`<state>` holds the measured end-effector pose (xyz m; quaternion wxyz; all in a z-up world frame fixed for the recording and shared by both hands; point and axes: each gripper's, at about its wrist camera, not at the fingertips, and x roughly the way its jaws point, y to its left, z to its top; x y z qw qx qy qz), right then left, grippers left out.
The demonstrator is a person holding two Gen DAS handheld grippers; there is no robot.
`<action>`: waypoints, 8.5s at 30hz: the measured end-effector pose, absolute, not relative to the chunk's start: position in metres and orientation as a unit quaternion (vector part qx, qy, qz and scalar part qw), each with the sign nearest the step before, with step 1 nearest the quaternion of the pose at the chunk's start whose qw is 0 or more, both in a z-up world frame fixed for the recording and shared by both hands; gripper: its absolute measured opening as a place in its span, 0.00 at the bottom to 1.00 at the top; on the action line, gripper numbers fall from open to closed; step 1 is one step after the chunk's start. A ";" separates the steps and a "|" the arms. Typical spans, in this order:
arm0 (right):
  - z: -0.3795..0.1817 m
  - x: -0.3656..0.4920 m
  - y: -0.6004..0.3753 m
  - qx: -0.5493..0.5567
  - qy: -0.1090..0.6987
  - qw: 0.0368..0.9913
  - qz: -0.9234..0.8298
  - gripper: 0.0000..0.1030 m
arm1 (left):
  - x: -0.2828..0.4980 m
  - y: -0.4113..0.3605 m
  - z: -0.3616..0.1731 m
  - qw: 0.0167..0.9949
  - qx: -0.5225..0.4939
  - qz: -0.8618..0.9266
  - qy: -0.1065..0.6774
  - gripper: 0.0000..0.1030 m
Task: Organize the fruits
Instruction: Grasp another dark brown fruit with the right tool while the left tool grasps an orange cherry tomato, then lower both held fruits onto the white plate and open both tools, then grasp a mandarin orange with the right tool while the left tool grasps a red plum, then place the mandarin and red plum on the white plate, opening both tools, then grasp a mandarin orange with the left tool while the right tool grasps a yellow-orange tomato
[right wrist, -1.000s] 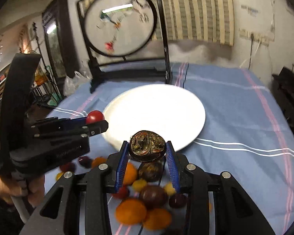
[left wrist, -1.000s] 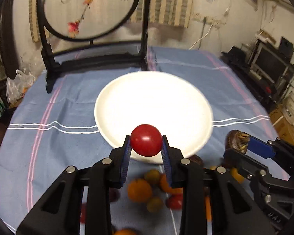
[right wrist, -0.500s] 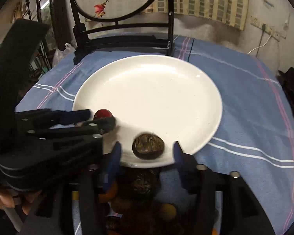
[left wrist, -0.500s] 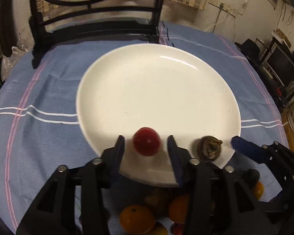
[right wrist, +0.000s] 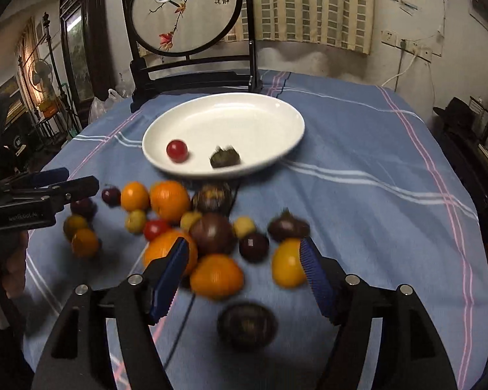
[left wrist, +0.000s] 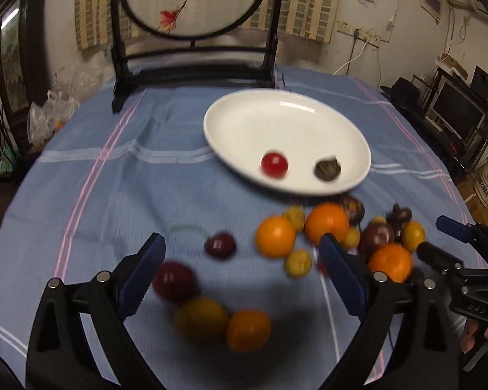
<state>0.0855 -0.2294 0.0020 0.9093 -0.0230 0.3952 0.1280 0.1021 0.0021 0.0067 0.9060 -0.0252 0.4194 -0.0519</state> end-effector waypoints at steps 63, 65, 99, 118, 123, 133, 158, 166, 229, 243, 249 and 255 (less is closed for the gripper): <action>-0.032 0.030 -0.210 0.003 0.449 0.877 0.171 0.42 | 0.064 -0.008 -0.043 0.873 -0.012 -0.058 0.484 0.35; -0.029 0.030 -0.210 0.003 0.446 0.878 0.172 0.42 | 0.059 -0.002 -0.038 0.872 -0.026 -0.067 0.484 0.35; -0.005 0.216 -0.158 0.064 0.459 0.870 0.171 0.44 | 0.238 -0.021 -0.012 0.893 -0.049 -0.060 0.442 0.45; 0.017 0.126 -0.202 0.054 0.407 0.898 0.160 0.73 | 0.137 0.005 0.020 0.921 -0.032 -0.047 0.386 0.87; 0.012 0.090 -0.212 0.035 0.399 0.904 0.150 0.74 | 0.110 0.010 0.012 0.917 -0.025 -0.052 0.394 0.88; -0.018 0.058 -0.204 -0.031 0.430 0.891 0.139 0.74 | 0.070 0.014 -0.014 0.910 0.001 -0.050 0.411 0.89; -0.035 0.085 -0.200 -0.052 0.460 0.875 0.142 0.42 | 0.085 0.047 -0.038 0.893 -0.014 -0.011 0.450 0.89; -0.026 0.062 -0.206 -0.032 0.447 0.878 0.167 0.42 | 0.108 0.050 -0.044 0.884 -0.018 -0.010 0.467 0.74; 0.006 0.119 -0.226 0.034 0.394 0.911 0.121 0.72 | 0.122 -0.001 0.011 0.913 -0.025 -0.060 0.403 0.88; -0.035 0.060 -0.240 0.049 0.441 0.888 0.119 0.73 | 0.040 -0.017 -0.023 0.892 0.020 -0.105 0.440 0.89; -0.037 0.051 -0.234 0.044 0.443 0.886 0.126 0.74 | 0.025 -0.023 -0.032 0.881 0.020 -0.118 0.457 0.89; -0.035 0.042 -0.230 0.034 0.441 0.888 0.127 0.79 | 0.011 -0.035 -0.037 0.869 0.023 -0.155 0.470 0.89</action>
